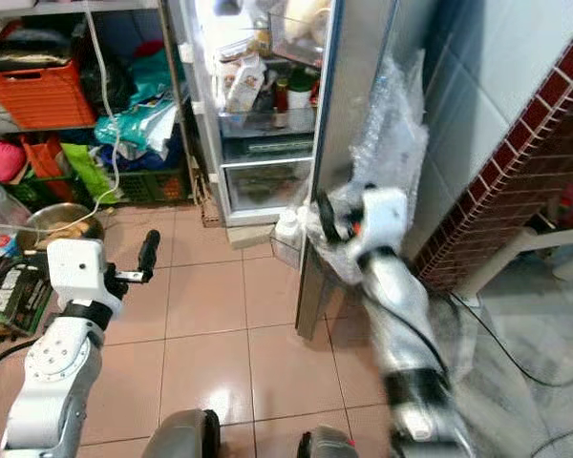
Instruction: Restocking fridge
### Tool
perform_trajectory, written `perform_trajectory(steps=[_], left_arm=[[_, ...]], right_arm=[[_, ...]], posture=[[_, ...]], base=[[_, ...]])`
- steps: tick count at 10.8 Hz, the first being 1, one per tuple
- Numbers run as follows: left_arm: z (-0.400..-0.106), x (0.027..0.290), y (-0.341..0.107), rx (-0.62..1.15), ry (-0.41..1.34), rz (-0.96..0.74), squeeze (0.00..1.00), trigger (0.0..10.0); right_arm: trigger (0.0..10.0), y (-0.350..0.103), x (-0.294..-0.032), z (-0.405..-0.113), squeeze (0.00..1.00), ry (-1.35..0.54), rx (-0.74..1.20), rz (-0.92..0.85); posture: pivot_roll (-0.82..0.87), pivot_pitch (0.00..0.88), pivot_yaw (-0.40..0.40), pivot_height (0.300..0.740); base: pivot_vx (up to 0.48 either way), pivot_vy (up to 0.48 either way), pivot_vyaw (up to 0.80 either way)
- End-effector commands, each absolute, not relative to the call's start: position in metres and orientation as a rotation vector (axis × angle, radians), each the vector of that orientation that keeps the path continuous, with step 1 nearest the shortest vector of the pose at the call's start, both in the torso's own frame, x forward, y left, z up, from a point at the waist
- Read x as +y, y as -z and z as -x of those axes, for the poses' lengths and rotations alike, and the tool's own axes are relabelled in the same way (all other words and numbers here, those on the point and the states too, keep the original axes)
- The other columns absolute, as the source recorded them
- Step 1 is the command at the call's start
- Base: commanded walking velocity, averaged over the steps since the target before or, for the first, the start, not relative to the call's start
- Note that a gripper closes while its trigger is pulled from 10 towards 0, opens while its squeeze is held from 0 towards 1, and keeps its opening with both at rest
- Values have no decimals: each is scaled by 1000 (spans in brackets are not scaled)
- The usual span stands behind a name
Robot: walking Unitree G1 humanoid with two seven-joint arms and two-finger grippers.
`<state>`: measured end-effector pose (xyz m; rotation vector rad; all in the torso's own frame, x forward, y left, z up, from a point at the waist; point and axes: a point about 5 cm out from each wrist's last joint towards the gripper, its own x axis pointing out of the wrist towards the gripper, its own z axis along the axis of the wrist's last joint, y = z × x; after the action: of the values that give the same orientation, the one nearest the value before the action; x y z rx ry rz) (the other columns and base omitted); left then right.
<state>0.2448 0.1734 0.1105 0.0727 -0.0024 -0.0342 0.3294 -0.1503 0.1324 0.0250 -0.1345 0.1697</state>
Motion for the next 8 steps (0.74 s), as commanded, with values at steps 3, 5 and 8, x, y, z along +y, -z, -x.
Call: perform_trajectory(steps=[3, 5, 8], left_arm=[[-246, 174, -110, 3, 22, -86, 0, 10000], [-245, 174, -110, -1, 14, -88, 0, 10000], [-246, 173, -110, -4, 13, -89, 0, 10000]], right_arm=[[10000, -158, -113, -353, 0, -168, -195, -97], [10000, -170, -53, -342, 0, -531, -164, -396], [10000, -167, -32, -305, 0, -853, -181, -404]], posture=[[115, 78, -15, 740], [123, 76, -25, 740], [121, 81, -28, 740]], base=[[0, 0, 0], [0, 0, 0], [0, 0, 0]])
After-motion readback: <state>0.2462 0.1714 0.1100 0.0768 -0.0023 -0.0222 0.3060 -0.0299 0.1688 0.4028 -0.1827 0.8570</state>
